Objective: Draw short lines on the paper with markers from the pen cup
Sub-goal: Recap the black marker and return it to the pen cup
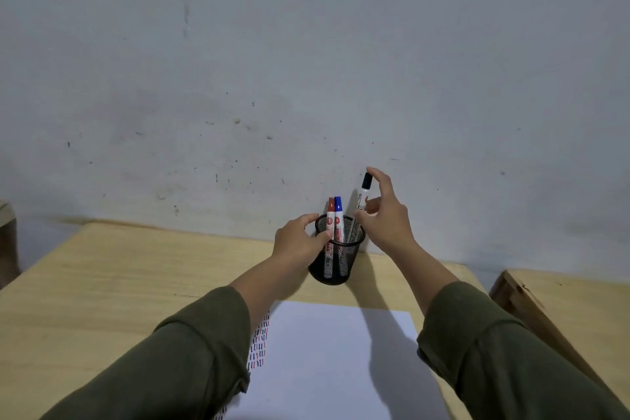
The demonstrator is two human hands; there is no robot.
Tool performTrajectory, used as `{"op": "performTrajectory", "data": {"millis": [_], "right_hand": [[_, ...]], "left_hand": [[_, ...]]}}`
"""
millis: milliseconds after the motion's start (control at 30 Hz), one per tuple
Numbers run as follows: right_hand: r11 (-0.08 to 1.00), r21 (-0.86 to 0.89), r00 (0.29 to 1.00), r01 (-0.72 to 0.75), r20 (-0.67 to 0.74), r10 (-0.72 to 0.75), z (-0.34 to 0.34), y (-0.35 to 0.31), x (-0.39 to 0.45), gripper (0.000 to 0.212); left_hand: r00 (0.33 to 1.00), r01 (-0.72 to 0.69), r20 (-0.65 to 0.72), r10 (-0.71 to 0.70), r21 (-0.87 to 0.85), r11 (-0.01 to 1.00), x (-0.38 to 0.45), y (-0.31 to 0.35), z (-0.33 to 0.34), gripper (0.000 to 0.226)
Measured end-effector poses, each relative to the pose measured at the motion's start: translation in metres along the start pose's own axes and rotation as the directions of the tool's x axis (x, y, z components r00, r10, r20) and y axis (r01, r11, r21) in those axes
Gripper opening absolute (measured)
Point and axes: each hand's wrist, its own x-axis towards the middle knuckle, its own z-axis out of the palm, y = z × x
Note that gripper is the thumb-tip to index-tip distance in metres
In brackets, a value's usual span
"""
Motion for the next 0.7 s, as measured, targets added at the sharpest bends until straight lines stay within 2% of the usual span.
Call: {"op": "performTrajectory", "data": {"millis": [367, 533, 700], "right_hand": [[0.988, -0.152, 0.997, -0.023, 0.074, 0.034, 0.021, 0.024, 0.012, 0.071], [0.978, -0.206, 0.998, -0.022, 0.049, 0.033, 0.027, 0.026, 0.017, 0.061], [0.968, -0.247, 0.999, 0.044, 0.043, -0.034, 0.027, 0.026, 0.017, 0.056]], "left_hand": [[1.0, -0.016, -0.016, 0.014, -0.138, 0.99, -0.001, -0.005, 0.003, 0.049], [1.0, -0.02, -0.014, 0.019, -0.148, 0.989, -0.002, -0.004, 0.002, 0.05], [1.0, -0.022, -0.016, 0.02, -0.164, 0.986, -0.003, -0.004, 0.001, 0.051]]}}
